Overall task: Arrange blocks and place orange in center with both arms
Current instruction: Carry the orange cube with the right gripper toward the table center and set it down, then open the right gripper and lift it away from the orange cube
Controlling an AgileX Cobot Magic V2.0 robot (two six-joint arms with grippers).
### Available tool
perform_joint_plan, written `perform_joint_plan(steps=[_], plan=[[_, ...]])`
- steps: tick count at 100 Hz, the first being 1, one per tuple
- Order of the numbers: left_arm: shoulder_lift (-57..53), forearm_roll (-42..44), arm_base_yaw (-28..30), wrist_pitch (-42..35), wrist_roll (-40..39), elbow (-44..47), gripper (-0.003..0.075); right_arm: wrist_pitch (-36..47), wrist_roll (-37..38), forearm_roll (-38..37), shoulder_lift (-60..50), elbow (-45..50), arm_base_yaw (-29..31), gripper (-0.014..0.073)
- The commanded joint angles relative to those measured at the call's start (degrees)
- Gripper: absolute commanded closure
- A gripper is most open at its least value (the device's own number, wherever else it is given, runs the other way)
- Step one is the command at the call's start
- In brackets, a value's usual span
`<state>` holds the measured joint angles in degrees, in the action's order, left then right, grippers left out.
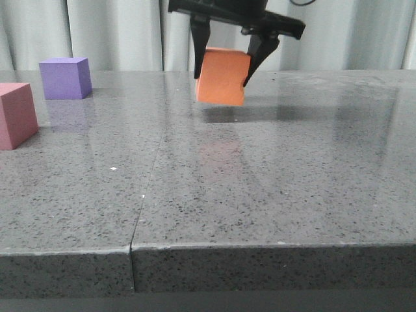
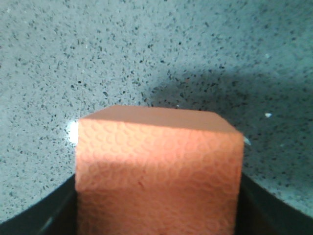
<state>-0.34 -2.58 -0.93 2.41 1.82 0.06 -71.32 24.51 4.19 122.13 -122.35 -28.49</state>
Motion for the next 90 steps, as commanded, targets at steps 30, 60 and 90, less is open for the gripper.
perform_joint_plan(steps=[30,60,90], plan=[[-1.59,-0.27,-0.01,-4.54,0.02,2.25,0.0741,0.61,-0.02,0.68,-2.21,-1.77,0.04,0.0192],[-1.59,-0.27,-0.01,-4.54,0.02,2.25,0.0741,0.56,-0.54,2.16,-1.45,-1.77,0.04,0.0116],[-1.59,-0.27,-0.01,-4.54,0.02,2.25,0.0741,0.30,-1.18,2.16,-1.45,-1.77,0.04,-0.0055]])
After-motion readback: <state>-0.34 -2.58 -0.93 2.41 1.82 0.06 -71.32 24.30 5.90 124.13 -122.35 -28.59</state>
